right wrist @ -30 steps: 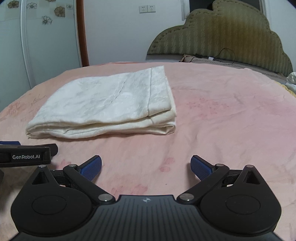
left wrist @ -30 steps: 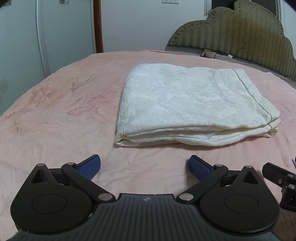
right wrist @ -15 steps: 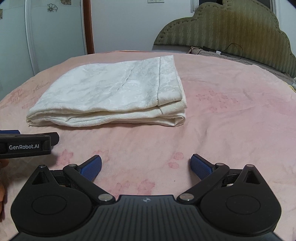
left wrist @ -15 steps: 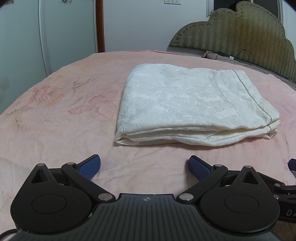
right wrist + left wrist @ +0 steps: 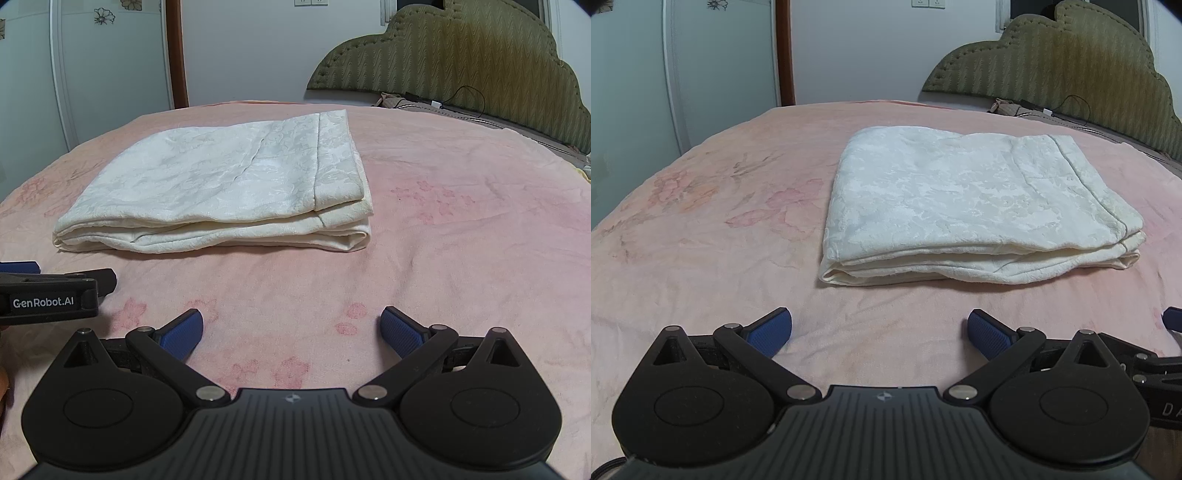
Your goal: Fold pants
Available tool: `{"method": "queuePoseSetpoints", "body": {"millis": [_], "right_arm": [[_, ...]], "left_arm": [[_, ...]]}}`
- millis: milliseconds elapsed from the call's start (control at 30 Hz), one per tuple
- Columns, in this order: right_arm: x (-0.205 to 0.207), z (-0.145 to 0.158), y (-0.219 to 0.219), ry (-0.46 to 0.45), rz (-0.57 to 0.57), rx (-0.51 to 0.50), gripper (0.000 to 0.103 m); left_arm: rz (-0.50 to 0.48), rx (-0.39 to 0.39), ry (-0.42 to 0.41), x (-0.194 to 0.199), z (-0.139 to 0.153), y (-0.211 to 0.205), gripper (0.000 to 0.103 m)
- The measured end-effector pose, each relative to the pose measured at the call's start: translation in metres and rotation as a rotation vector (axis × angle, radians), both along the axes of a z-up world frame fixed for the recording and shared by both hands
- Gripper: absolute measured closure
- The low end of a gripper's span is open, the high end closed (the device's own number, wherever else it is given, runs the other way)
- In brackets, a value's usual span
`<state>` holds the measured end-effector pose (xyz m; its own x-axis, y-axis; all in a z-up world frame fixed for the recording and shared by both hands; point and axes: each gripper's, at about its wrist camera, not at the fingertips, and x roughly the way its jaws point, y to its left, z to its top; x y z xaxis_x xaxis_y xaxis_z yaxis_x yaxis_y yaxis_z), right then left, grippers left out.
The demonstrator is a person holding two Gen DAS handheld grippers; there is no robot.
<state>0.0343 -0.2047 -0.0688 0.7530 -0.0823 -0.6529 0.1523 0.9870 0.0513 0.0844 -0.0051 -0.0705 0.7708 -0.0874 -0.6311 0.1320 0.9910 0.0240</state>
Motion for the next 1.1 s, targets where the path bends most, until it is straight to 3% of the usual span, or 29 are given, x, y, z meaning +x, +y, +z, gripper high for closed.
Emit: {"method": "queuePoseSetpoints", "body": {"millis": [200,333,1100], "right_arm": [[-0.0036,0.0042,-0.0040,-0.041,-0.035,-0.020,0.000],[0.0033,0.0010,-0.0029,0.005,-0.017,-0.024,0.000],[0.0026,-0.0004,-0.0036,0.002,-0.021,-0.008,0.000]], "left_arm": [[-0.020,-0.006,-0.007,-0.0016,0.0002,0.0016,0.001],[-0.013,0.004,-0.011,-0.0024,-0.0004,-0.0006,0.001],[-0.013,-0.005,0.000,-0.0015,-0.0003,-0.0003,0.000]]}}
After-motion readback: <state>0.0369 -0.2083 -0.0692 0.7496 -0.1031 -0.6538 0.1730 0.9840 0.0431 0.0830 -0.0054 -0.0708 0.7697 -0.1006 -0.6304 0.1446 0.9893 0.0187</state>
